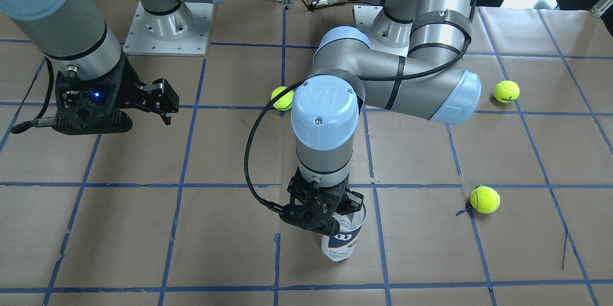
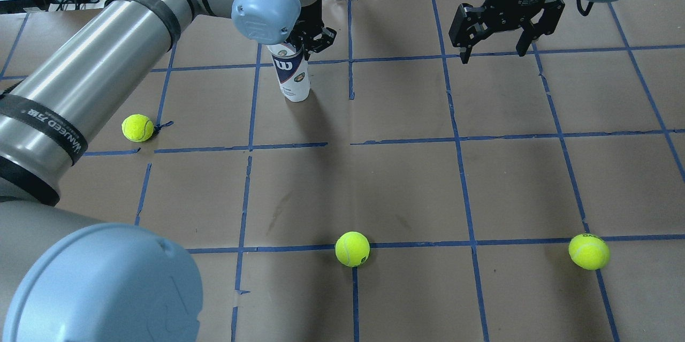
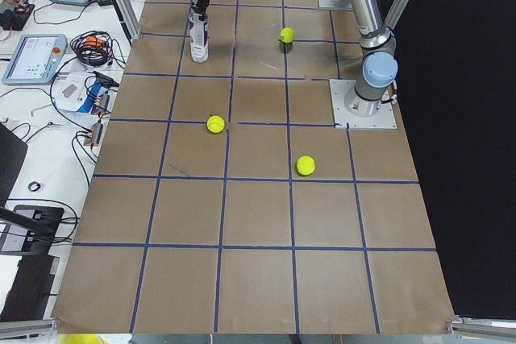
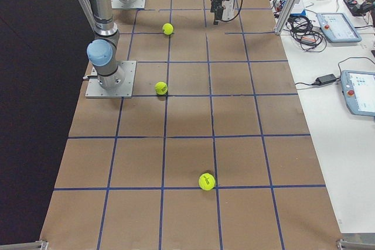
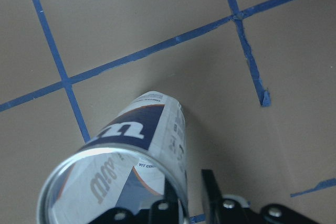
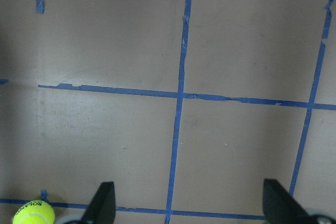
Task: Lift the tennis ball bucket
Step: 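Open the left gripper and lift it away from the upright can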
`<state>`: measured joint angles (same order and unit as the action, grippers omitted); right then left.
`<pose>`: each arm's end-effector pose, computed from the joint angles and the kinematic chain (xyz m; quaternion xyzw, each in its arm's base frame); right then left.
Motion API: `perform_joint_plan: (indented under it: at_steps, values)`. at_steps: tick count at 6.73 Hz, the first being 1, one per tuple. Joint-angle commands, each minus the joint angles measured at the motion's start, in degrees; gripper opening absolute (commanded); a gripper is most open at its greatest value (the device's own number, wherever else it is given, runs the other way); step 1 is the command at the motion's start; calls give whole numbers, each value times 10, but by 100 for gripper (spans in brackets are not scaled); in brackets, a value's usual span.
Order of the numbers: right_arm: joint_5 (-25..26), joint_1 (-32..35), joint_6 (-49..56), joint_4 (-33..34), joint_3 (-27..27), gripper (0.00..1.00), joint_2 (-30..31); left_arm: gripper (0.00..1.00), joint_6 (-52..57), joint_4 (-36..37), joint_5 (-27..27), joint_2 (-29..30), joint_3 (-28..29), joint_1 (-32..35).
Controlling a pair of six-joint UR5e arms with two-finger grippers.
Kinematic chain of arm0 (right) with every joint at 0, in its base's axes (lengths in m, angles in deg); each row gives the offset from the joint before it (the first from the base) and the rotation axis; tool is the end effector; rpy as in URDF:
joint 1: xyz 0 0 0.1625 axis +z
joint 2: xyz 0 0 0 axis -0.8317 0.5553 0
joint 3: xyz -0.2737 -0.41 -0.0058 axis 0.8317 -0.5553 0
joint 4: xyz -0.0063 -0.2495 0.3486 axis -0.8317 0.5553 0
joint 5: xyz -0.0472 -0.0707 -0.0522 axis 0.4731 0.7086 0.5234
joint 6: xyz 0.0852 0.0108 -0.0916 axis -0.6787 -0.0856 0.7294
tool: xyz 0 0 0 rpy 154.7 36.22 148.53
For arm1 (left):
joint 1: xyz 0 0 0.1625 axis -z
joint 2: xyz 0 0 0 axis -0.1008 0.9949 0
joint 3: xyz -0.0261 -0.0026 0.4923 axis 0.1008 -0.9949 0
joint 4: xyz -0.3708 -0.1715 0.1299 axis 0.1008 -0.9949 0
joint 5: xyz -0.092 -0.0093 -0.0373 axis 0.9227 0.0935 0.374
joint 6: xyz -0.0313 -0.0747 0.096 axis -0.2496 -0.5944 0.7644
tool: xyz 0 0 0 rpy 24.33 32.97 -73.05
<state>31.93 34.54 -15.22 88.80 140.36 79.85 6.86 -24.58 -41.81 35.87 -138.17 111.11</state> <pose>0.1399 -0.5904 0.5036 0.0460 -0.9985 -0.0288 0.0061 -0.3170 -0.7132 0.3692 0.1641 0.9839 -0.0353 0.0606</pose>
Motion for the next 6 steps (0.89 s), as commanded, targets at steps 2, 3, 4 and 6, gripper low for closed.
perform_joint_plan:
  at_steps: [2,3,4,6]
  values:
    - [3,1,-2,-1,-3,100,0,100,1,-2,-7,-22,-2,1]
    - [4,1,-4,-10,-10,100,0,100,1,-5,-8,-61,-9,-3]
    - [4,2,-4,-11,-13,100,2,100,1,-47,-10,-94,-13,-15]
    - [-4,8,-14,-16,-19,100,3,100,1,-76,1,-199,-69,-62]
